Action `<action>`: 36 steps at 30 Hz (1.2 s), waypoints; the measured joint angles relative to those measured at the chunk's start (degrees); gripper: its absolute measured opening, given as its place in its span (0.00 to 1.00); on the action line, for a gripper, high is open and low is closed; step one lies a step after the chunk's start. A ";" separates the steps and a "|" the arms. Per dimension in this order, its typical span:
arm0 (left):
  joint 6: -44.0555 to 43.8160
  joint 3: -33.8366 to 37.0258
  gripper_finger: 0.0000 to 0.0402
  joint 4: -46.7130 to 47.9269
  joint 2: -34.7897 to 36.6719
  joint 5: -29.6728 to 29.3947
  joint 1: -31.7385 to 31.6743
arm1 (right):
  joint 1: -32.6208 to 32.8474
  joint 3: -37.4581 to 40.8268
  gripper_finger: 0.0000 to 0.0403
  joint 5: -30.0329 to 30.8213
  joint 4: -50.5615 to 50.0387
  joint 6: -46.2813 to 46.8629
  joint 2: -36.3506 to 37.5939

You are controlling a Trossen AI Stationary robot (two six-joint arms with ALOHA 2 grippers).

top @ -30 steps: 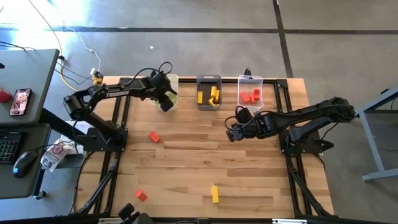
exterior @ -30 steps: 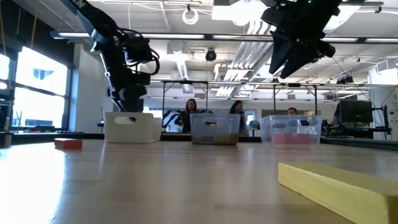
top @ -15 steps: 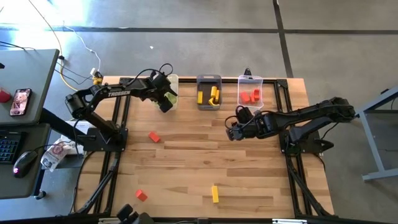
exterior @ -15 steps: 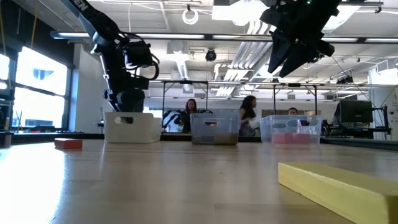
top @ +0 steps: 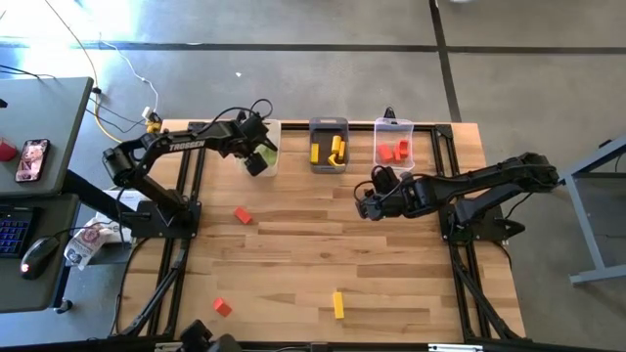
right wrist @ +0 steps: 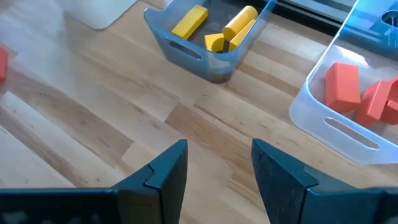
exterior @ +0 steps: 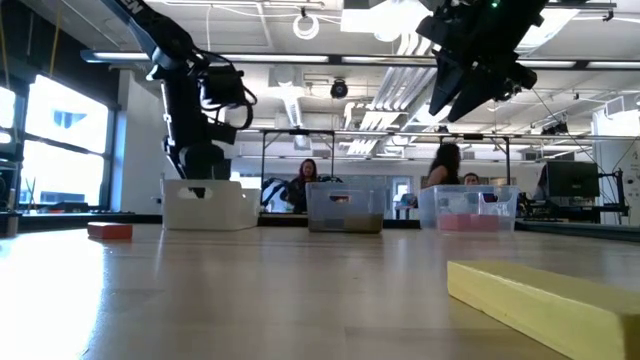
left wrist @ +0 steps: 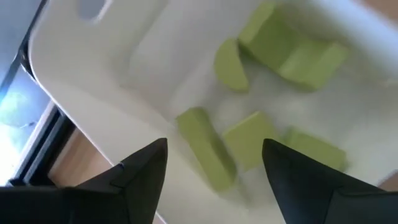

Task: Sort & place blocks by color
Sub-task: Put the orange block into the transparent bin

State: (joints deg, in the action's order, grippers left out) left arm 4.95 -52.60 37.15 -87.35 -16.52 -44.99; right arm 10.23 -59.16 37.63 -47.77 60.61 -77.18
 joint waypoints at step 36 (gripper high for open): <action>15.98 -9.03 0.62 31.83 19.58 11.73 14.80 | 2.24 0.00 0.41 -0.48 -0.90 -0.62 -0.01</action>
State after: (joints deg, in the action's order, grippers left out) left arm 20.93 -61.63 68.98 -67.77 -4.79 -30.20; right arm 12.47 -59.16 37.16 -48.67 59.99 -77.19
